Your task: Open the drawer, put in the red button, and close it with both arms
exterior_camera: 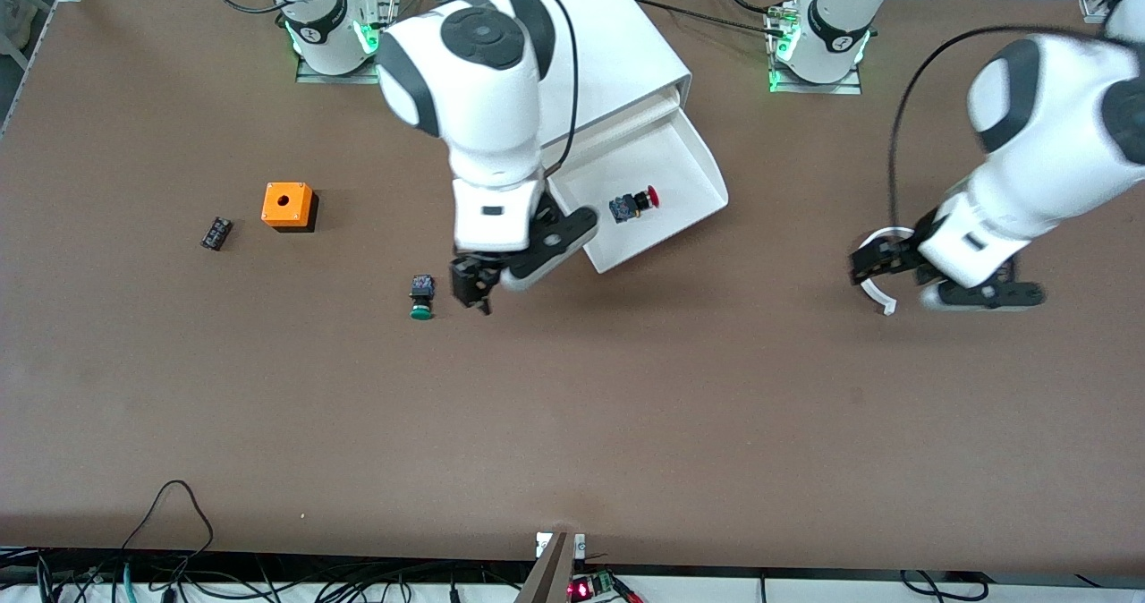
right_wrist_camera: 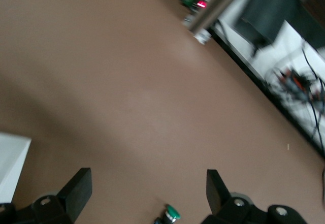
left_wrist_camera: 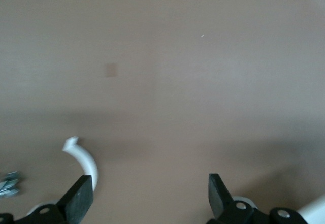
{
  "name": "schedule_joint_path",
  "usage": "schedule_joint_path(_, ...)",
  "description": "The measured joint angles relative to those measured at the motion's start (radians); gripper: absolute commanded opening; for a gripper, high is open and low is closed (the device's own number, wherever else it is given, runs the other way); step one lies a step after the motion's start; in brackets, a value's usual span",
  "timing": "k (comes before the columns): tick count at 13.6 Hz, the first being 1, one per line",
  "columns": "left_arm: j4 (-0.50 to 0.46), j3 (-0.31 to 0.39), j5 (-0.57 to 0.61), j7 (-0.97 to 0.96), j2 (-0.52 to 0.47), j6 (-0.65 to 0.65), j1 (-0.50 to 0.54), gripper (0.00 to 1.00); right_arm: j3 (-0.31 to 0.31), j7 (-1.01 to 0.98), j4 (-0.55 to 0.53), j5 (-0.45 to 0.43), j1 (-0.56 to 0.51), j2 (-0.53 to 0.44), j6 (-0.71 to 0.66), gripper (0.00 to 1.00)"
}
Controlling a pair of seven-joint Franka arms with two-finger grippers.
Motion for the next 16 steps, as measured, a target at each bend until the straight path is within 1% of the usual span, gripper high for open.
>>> schedule_joint_path(2,-0.068,-0.015,0.0,-0.094,0.043,0.148,-0.044,1.0,-0.001,0.196,-0.034,0.0,-0.037,-0.001,-0.003,1.0)
schedule_joint_path(4,-0.122,-0.025,0.0,-0.174,0.084,0.266,-0.08,1.0,-0.003,0.415,-0.074,0.0,-0.064,-0.005,-0.006,1.0)
schedule_joint_path(6,-0.15,-0.027,0.0,-0.28,0.123,0.327,-0.125,1.0,-0.004,0.552,-0.093,0.0,-0.092,-0.028,-0.057,1.0)
schedule_joint_path(8,-0.156,-0.03,0.0,-0.436,0.148,0.337,-0.182,1.0,-0.006,0.597,-0.101,0.0,-0.141,-0.076,-0.17,1.0)
schedule_joint_path(10,-0.167,-0.04,0.0,-0.573,0.157,0.337,-0.232,1.0,0.004,0.59,-0.11,0.004,-0.239,-0.132,-0.251,1.0)
schedule_joint_path(12,-0.194,-0.072,0.0,-0.693,0.159,0.337,-0.256,1.0,0.025,0.493,-0.131,0.034,-0.358,-0.188,-0.286,1.0)
schedule_joint_path(14,-0.22,-0.12,0.0,-0.81,0.159,0.337,-0.259,1.0,0.031,0.359,-0.174,0.052,-0.455,-0.241,-0.293,1.0)
schedule_joint_path(16,-0.241,-0.183,0.0,-0.929,0.159,0.337,-0.259,1.0,0.034,0.227,-0.225,0.072,-0.535,-0.293,-0.293,1.0)
